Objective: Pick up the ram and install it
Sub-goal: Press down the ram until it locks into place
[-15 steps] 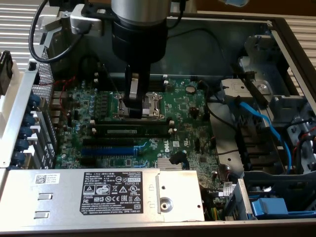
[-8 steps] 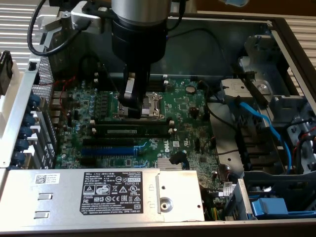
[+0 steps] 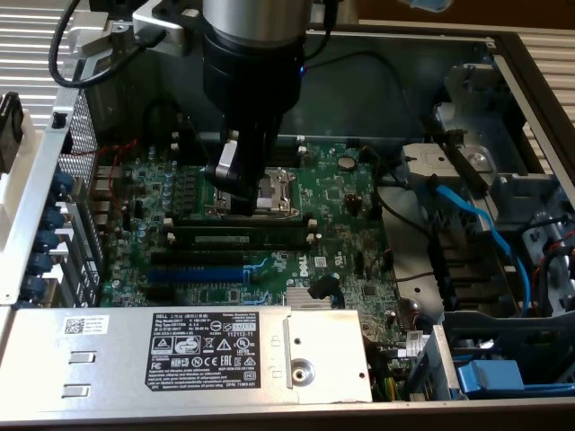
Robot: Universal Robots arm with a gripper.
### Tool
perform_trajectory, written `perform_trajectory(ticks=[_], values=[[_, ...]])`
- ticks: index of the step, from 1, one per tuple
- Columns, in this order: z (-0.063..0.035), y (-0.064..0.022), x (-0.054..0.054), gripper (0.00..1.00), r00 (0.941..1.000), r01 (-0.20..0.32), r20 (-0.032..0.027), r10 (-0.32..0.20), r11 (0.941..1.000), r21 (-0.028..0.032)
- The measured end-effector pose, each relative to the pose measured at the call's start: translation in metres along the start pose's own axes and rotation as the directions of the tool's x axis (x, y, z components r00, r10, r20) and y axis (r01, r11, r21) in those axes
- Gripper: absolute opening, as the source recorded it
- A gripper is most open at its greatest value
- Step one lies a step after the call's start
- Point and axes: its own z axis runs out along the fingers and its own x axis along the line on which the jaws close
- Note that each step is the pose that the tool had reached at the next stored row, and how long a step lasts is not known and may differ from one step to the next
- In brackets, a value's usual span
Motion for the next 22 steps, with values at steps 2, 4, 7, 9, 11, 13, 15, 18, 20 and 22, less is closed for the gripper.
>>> perform_trajectory(ticks=[2, 4, 7, 9, 11, 13, 15, 18, 20, 22], values=[[0.0001, 0.0, 0.0, 0.1, 0.9995, -0.031, 0.0002, 0.031, 0.9995, -0.0027], [0.0002, 0.0, 0.0, 0.1, 0.9983, -0.059, 0.0002, 0.059, 0.9983, -0.0051], [0.0005, 0.0, 0.0, 0.1, 0.9952, -0.098, 0.0002, 0.098, 0.9952, -0.0085], [0.0007, 0.0, 0.0, 0.1, 0.9921, -0.126, 0.0, 0.126, 0.992, -0.0109], [0.0009, 0.0, -0.0001, 0.1, 0.9876, -0.157, -0.0001, 0.157, 0.9876, -0.0136], [0.0012, 0.0, -0.0001, 0.1, 0.9824, -0.187, -0.0003, 0.187, 0.9823, -0.0162], [0.0017, 0.0, -0.0001, 0.1, 0.976, -0.218, -0.0006, 0.218, 0.9758, -0.0189], [0.0025, 0.0, -0.0002, 0.1, 0.9648, -0.263, -0.0011, 0.263, 0.9646, -0.0231], [0.0032, 0.0, -0.0002, 0.1, 0.9563, -0.292, -0.0007, 0.292, 0.956, -0.0265], [0.0037, 0.0, -0.0003, 0.1, 0.9467, -0.322, -0.0006, 0.322, 0.9463, -0.0298]])
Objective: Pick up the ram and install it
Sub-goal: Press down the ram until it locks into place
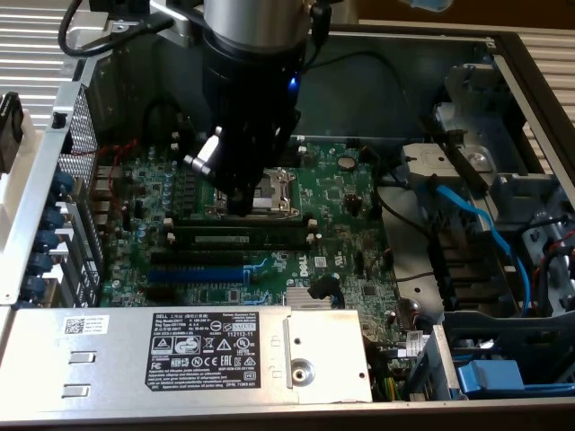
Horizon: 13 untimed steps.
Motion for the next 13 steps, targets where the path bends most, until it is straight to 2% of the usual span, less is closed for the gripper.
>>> perform_trajectory(ticks=[3, 6, 13], values=[[0.0005, 0.0, -0.0001, 0.1, 0.9988, -0.048, 0.001, 0.048, 0.9988, -0.0047], [0.0006, 0.0, -0.0001, 0.1, 0.9953, -0.097, 0.0013, 0.097, 0.9953, -0.0088], [0.0006, 0.0, -0.0001, 0.1, 0.9795, -0.201, 0.0006, 0.201, 0.9794, -0.0177]])
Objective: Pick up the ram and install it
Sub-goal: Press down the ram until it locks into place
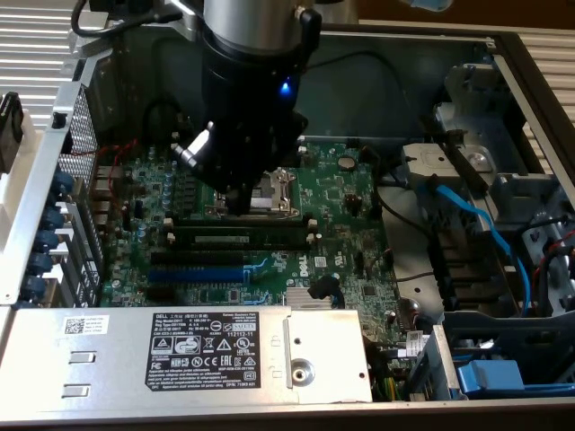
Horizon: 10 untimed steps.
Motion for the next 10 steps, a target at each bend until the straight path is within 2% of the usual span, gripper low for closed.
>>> perform_trajectory(ticks=[4, 10], values=[[0.0, 0.0, 0.0, 0.1, 0.9991, -0.042, -0.0007, 0.042, 0.9991, -0.0019], [0.0, 0.0, 0.0, 0.1, 0.9951, -0.099, -0.0041, 0.099, 0.9951, -0.001]])
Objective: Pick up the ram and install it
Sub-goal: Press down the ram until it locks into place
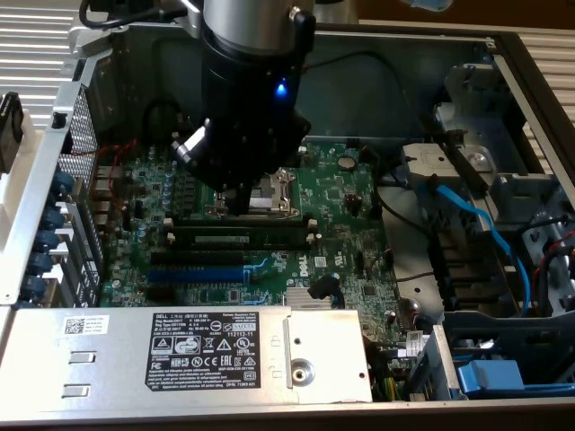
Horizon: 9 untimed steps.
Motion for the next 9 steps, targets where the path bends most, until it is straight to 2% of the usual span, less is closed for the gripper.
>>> perform_trajectory(ticks=[3, 9], values=[[0.0001, -0.0001, -0.0002, 0.1, 0.9997, -0.025, -0.003, 0.025, 0.9997, 0.0034], [-0.0005, -0.0004, -0.0006, 0.1, 0.9979, -0.062, -0.0182, 0.062, 0.9977, 0.029]])
